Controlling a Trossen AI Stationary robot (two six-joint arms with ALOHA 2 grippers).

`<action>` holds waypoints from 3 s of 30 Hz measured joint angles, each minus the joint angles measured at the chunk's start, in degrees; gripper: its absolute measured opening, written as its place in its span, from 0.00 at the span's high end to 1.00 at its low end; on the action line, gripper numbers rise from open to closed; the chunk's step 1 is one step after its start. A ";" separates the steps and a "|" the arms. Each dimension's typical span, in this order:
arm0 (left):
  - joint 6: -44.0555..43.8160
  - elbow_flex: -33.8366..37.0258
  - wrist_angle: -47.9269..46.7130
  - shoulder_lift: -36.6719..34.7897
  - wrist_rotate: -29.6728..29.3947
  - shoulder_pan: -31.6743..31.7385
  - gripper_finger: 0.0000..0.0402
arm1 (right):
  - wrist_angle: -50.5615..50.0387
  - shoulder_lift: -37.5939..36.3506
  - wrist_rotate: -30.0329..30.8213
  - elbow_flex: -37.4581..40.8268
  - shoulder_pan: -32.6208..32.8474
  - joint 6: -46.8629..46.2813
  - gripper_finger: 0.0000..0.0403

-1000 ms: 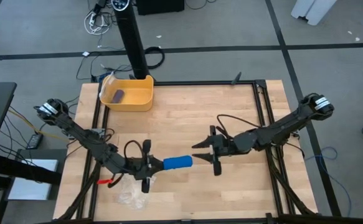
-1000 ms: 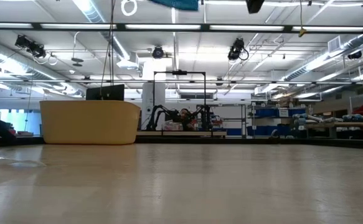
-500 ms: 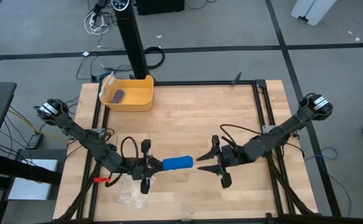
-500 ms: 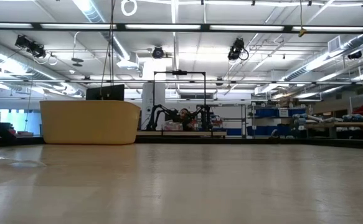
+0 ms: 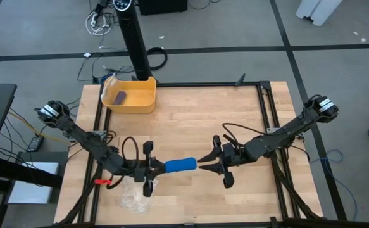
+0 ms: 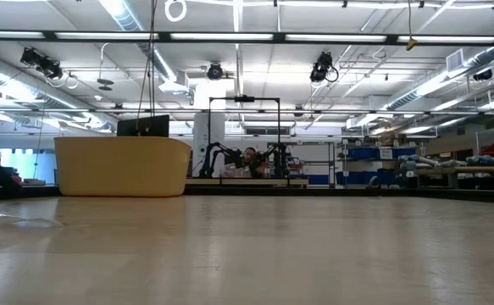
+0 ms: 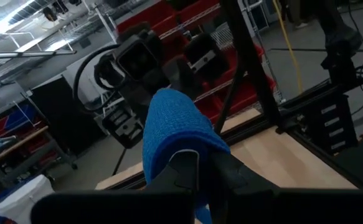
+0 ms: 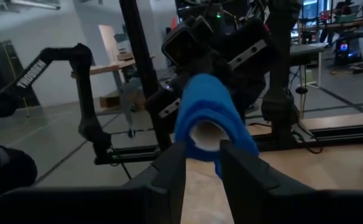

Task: Roll bandage
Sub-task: Roll the blue bandage

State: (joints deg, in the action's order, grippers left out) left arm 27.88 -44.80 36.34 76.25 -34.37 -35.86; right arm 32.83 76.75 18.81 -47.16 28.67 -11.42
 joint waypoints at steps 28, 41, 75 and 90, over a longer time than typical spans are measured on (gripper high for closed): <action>-2.79 0.02 0.02 0.00 0.06 3.26 0.95 | 0.52 -0.09 -0.76 0.00 -2.14 -3.56 0.71; -2.38 0.02 -0.32 0.02 3.54 3.15 0.95 | -4.85 -2.34 3.63 0.02 -1.03 1.46 0.82; -6.49 -0.04 1.55 -0.66 6.25 4.30 0.95 | -6.11 -4.25 7.56 0.02 1.65 7.19 0.99; -9.54 -0.04 1.12 -0.65 8.42 6.19 0.95 | -1.99 -2.80 0.85 0.02 -0.76 7.12 1.00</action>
State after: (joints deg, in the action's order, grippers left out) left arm 18.33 -44.83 37.46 75.60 -25.95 -29.67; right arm 30.84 73.95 19.66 -47.13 27.90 -4.30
